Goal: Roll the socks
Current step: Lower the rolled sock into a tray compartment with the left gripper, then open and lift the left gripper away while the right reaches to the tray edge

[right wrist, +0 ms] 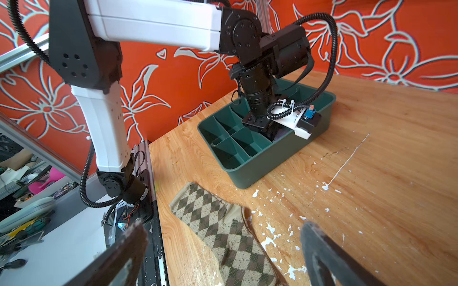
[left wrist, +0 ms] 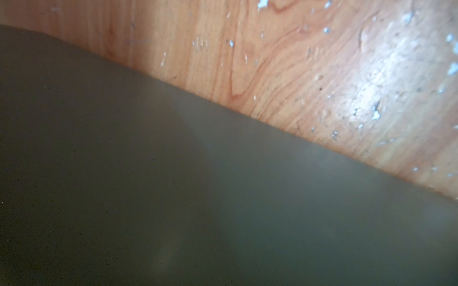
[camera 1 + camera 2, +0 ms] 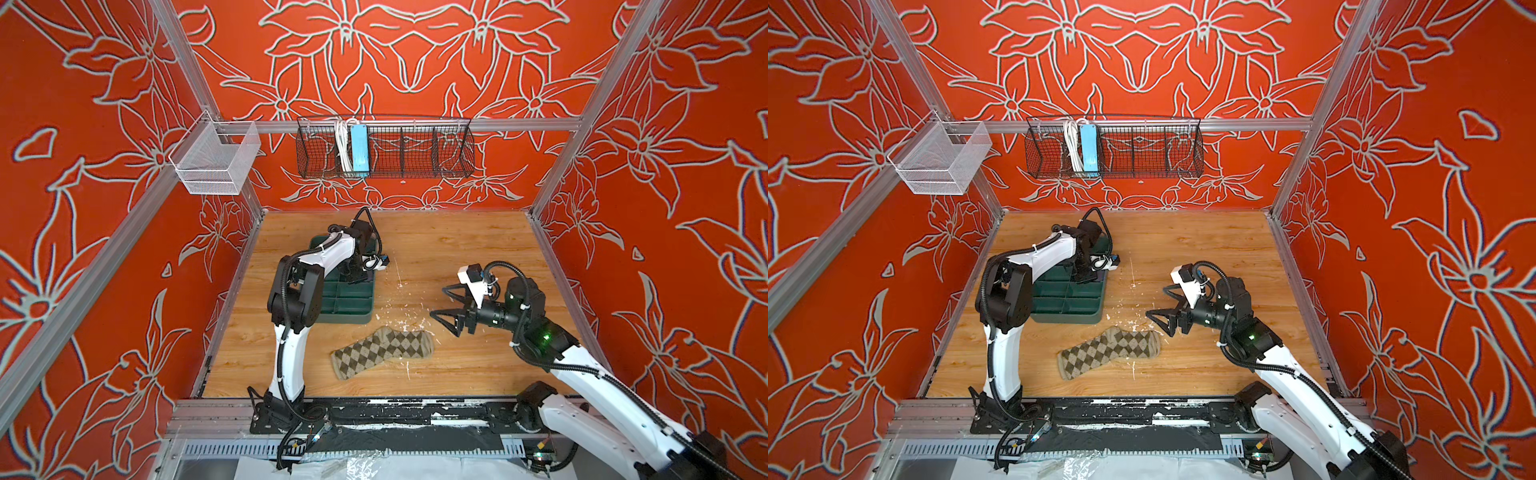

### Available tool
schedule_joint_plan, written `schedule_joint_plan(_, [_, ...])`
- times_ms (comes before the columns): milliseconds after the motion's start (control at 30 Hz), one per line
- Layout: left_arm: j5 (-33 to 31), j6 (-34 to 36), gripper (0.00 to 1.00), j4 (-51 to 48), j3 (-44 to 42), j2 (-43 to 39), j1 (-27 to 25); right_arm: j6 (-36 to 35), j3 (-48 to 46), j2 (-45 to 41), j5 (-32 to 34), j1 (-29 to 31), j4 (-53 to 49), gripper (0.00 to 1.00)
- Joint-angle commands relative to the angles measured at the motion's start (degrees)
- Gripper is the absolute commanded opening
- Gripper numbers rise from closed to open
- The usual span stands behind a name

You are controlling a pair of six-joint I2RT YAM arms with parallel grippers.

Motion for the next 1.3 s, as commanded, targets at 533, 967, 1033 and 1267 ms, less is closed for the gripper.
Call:
schedule_joint_plan(533, [1.5, -0.1, 0.35, 1.4, -3.6, -2.5, -0.9, -2.2, 5.6, 2.7, 6.5, 0.4, -2.8, 0.98])
schedule_joint_plan(967, [1.3, 2.3, 0.40, -1.0, -3.6, -11.5, -0.9, -3.5, 7.8, 5.3, 8.3, 0.4, -2.9, 0.98])
schedule_joint_plan(1033, [1.8, 2.4, 0.42, -0.9, -4.2, -12.3, -0.9, -4.1, 8.4, 5.8, 7.9, 0.4, -3.2, 0.98])
schedule_joint_plan(1267, [0.2, 2.0, 0.44, 1.8, -5.7, -12.0, -0.9, -5.5, 9.2, 4.9, 8.3, 0.4, -4.8, 0.98])
